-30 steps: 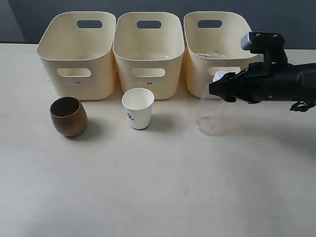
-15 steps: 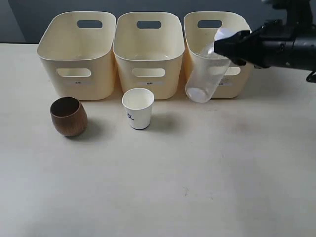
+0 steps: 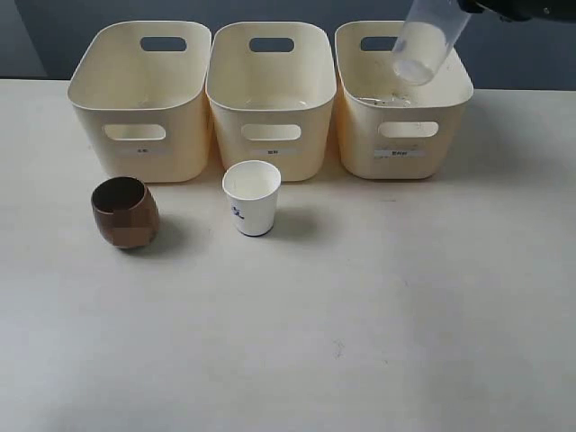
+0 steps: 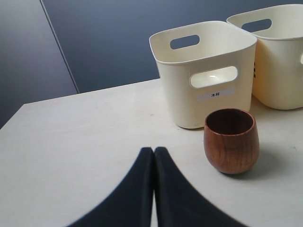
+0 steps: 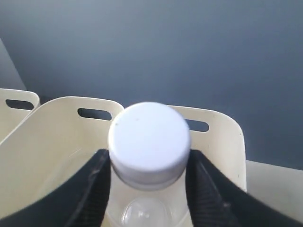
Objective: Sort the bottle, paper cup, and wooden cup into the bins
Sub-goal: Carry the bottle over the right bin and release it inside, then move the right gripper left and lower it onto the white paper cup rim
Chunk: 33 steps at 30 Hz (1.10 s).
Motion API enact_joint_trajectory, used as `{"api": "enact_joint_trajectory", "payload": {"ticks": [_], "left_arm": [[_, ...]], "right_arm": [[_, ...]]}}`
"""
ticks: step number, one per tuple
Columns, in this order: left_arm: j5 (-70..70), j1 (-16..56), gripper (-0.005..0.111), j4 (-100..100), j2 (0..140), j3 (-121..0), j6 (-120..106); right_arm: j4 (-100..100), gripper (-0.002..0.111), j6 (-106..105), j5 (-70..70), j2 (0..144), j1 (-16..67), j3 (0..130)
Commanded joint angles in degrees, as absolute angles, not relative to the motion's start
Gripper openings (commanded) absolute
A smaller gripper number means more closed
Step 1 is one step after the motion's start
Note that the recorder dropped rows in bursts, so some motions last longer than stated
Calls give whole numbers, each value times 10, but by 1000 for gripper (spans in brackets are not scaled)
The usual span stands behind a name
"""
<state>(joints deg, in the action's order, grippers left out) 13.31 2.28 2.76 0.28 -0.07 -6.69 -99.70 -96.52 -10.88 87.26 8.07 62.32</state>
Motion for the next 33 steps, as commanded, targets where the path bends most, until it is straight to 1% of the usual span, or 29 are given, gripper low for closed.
{"api": "enact_joint_trajectory", "payload": {"ticks": [1, 4, 5, 6, 7, 8, 9, 10, 12, 13, 16, 19, 22, 24, 26, 29, 33], "left_arm": [[133, 25, 0, 27, 0, 0, -66], [133, 25, 0, 27, 0, 0, -66], [133, 25, 0, 27, 0, 0, -66], [133, 25, 0, 27, 0, 0, -66], [133, 25, 0, 27, 0, 0, -66], [133, 25, 0, 27, 0, 0, -66], [133, 25, 0, 27, 0, 0, -66], [133, 25, 0, 27, 0, 0, -66], [133, 25, 0, 27, 0, 0, -66], [133, 25, 0, 27, 0, 0, -66], [133, 25, 0, 27, 0, 0, -66], [133, 25, 0, 27, 0, 0, -66], [133, 25, 0, 27, 0, 0, -66], [133, 25, 0, 27, 0, 0, -66], [133, 25, 0, 27, 0, 0, -66], [133, 25, 0, 27, 0, 0, -66], [133, 25, 0, 27, 0, 0, -66]], "right_arm": [[-999, 37, -966, -100, 920, 80, 663], [-999, 38, -966, -115, 933, 80, 680], [-999, 45, -967, -117, 938, 80, 683], [-999, 61, -970, -116, 942, 80, 683], [-999, 67, -970, -116, 943, 80, 683], [-999, 77, -970, -116, 946, 80, 683], [-999, 83, -969, -116, 949, 80, 683], [-999, 86, -963, -117, 950, 80, 683], [-999, 86, -955, -122, 951, 80, 683], [-999, 84, -949, -134, 951, 80, 683], [-999, 77, -913, -221, 951, 80, 683], [-999, 68, -873, -335, 951, 80, 683], [-980, 56, -828, -435, 951, 82, 683], [-938, 50, -794, -446, 951, 90, 683], [-880, 46, -747, -432, 952, 104, 683], [-814, 46, -684, -418, 959, 130, 683], [-773, 46, -670, -418, 980, 182, 683]]}}
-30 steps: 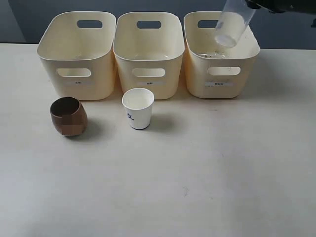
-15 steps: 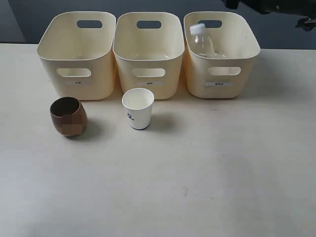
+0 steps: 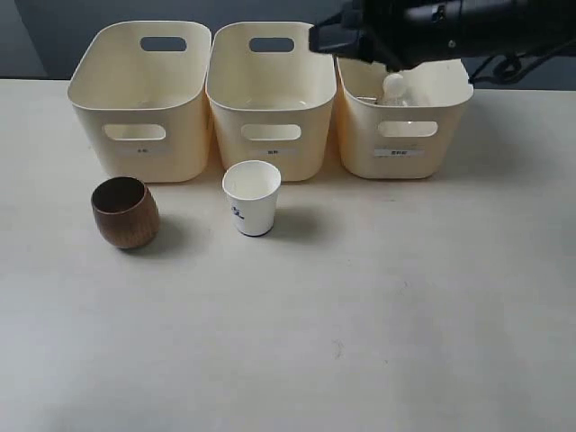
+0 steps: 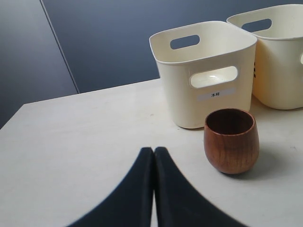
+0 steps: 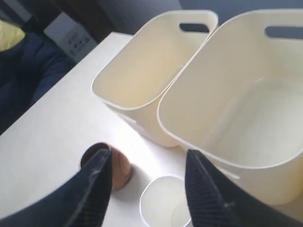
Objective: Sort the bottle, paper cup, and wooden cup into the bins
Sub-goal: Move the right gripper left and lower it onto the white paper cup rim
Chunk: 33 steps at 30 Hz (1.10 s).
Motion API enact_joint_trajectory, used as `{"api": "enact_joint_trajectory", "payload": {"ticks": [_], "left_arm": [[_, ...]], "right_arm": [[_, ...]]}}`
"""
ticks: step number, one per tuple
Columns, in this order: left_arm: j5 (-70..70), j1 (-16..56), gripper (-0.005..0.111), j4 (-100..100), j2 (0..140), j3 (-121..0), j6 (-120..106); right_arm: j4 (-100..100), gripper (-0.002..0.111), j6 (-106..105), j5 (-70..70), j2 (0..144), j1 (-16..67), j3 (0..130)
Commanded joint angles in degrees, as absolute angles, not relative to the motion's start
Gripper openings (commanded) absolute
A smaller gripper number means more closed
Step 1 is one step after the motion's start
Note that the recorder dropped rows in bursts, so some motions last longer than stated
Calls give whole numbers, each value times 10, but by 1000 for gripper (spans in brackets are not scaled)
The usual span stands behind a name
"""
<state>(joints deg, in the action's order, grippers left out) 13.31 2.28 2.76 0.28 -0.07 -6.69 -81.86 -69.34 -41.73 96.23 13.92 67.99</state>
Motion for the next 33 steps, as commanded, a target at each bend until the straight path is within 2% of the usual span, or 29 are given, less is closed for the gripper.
{"api": "enact_joint_trajectory", "payload": {"ticks": [1, 8, 15, 22, 23, 28, 33], "left_arm": [[133, 25, 0, 27, 0, 0, -66], [133, 25, 0, 27, 0, 0, -66], [133, 25, 0, 27, 0, 0, -66], [133, 25, 0, 27, 0, 0, -66], [133, 25, 0, 27, 0, 0, -66], [133, 25, 0, 27, 0, 0, -66], [133, 25, 0, 27, 0, 0, -66]], "right_arm": [[-772, 46, -667, -418, 987, 195, 683], [-702, 46, -650, -350, 1004, 252, 683], [-632, 46, -536, -296, 1004, 253, 683], [-597, 47, -464, -307, 1019, 253, 683], [-595, 48, -462, -311, 1025, 253, 683], [-594, 68, -414, -309, 1056, 253, 683], [-595, 63, -400, -309, 1071, 253, 683]]}}
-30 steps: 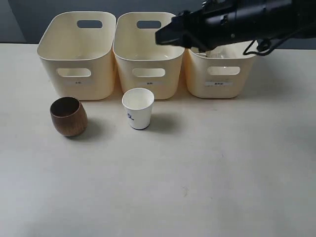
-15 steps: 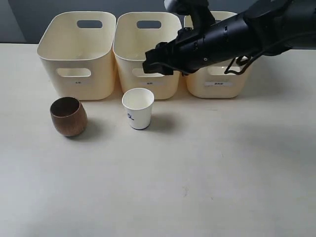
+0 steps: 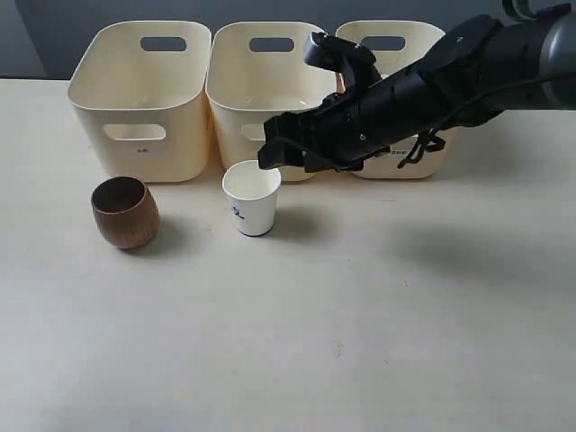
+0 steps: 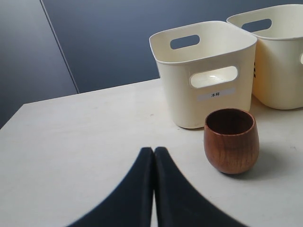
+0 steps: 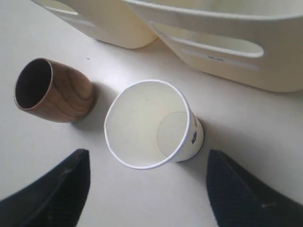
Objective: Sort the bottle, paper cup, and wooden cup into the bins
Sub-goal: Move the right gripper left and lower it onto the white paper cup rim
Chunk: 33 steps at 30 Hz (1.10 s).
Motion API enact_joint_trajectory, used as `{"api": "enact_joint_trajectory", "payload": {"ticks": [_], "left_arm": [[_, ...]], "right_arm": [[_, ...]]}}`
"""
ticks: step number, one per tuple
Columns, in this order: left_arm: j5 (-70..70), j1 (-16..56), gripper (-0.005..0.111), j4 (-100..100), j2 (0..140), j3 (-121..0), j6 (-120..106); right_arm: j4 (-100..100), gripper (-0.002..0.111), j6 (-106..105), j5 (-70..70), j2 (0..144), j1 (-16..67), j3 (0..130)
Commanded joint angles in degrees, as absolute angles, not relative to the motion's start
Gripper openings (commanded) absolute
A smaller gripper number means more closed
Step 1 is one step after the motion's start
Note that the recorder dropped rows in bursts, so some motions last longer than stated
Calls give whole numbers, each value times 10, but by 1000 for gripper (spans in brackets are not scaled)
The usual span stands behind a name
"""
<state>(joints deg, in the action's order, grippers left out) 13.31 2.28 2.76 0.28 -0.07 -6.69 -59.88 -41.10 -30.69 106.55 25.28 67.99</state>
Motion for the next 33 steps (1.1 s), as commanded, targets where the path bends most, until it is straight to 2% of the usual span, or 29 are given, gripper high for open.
{"api": "enact_joint_trajectory", "payload": {"ticks": [1, 33], "left_arm": [[133, 25, 0, 27, 0, 0, -66], [133, 25, 0, 27, 0, 0, -66]], "right_arm": [[-595, 63, -400, -309, 1074, 253, 683], [-634, 60, -384, -222, 1116, 280, 683]]}}
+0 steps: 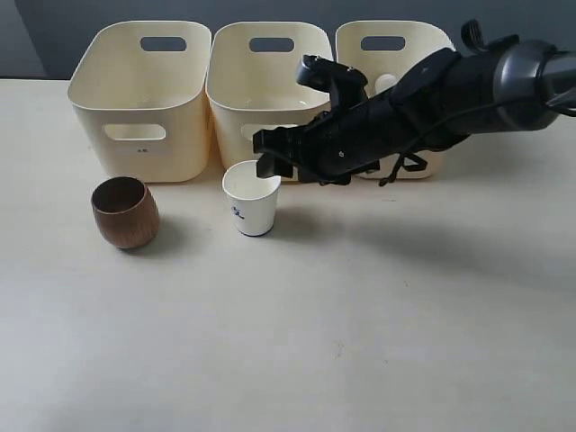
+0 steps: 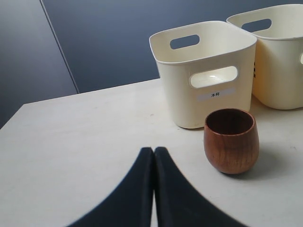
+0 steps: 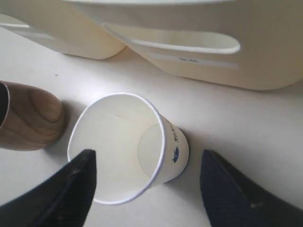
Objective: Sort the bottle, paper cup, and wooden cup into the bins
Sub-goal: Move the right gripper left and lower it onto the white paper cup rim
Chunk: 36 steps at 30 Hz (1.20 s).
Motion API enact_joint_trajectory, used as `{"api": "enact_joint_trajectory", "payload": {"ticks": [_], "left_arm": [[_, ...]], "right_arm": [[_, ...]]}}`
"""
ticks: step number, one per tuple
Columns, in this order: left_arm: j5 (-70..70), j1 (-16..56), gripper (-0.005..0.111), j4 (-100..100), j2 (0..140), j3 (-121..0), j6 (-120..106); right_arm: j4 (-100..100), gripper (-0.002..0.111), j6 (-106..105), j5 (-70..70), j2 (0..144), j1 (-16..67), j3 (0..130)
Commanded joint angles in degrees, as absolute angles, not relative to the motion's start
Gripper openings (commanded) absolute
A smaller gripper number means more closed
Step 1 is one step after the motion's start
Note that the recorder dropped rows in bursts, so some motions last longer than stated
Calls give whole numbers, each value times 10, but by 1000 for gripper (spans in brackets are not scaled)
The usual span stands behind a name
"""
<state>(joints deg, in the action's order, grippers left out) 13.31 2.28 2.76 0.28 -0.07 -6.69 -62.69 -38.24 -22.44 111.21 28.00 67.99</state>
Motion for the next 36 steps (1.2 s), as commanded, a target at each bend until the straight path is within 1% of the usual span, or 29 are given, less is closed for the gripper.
{"api": "enact_joint_trajectory", "payload": {"ticks": [1, 9, 27, 29, 34, 35, 36], "left_arm": [[133, 25, 0, 27, 0, 0, -66], [133, 25, 0, 27, 0, 0, -66], [133, 25, 0, 27, 0, 0, -66], [133, 25, 0, 27, 0, 0, -66], [133, 25, 0, 27, 0, 0, -66], [133, 25, 0, 27, 0, 0, -66], [133, 25, 0, 27, 0, 0, -66]], "right_arm": [[-634, 60, -384, -222, 1116, 280, 683], [-636, 58, -384, -225, 1117, 280, 683], [-652, 58, -384, -224, 1145, 281, 701], [-652, 54, -384, -224, 1145, 281, 701], [-646, 32, -384, -225, 1145, 281, 701], [-645, 32, -384, -229, 1145, 281, 701], [-644, 34, -384, -233, 1145, 281, 701]]}}
